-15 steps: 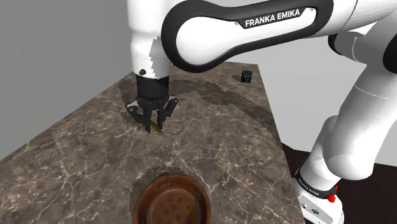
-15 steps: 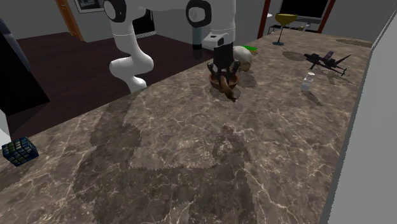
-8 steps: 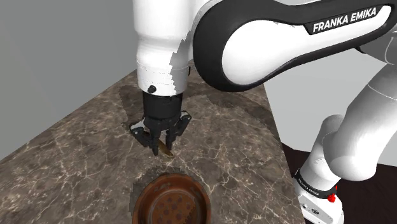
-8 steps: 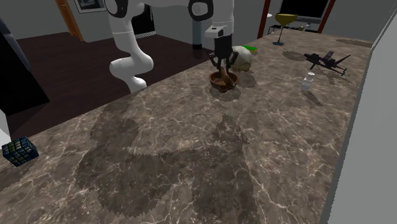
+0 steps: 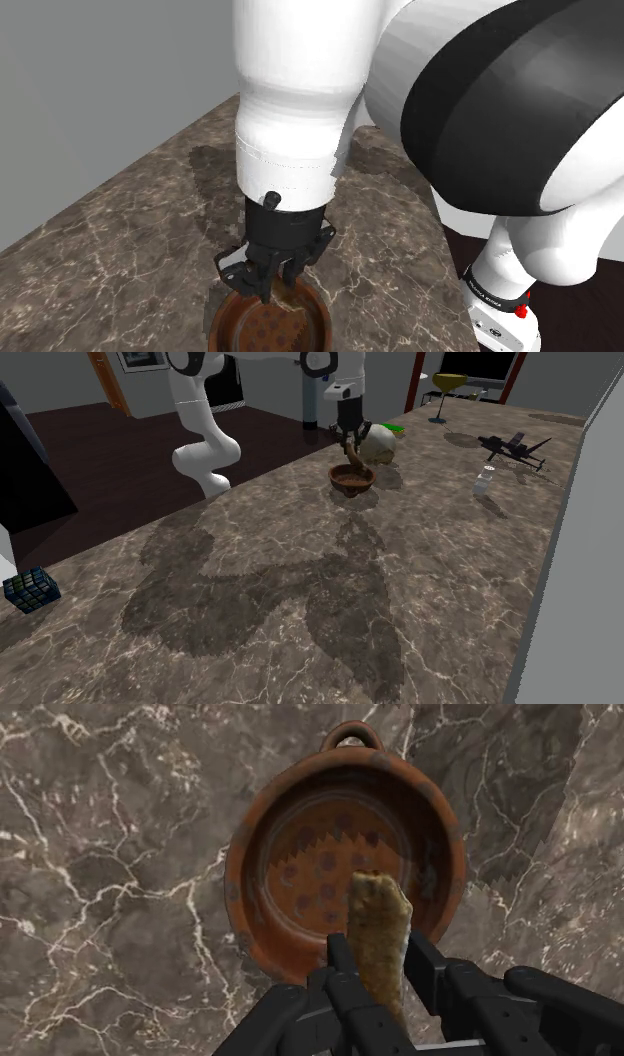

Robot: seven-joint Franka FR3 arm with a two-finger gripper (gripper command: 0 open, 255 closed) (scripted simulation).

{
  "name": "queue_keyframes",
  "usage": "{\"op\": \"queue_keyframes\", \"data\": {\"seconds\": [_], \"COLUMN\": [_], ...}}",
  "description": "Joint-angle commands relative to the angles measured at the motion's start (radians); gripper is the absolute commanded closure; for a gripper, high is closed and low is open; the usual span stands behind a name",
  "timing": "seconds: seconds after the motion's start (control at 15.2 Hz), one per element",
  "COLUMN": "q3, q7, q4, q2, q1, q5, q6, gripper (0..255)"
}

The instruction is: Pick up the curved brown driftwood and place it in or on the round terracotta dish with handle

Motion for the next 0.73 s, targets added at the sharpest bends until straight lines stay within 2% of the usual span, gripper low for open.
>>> {"op": "queue_keyframes", "data": {"seconds": [0.0,0.66], "q3": [0.026,0.053], "q7": [0.044,0.071], "q4": [-0.013,-0.125], "q2": [-0.017,-0.010], "q1": [0.020,0.032], "q5": [0.010,0.010], "q6": [0.001,0.120], "gripper": [255,255]}}
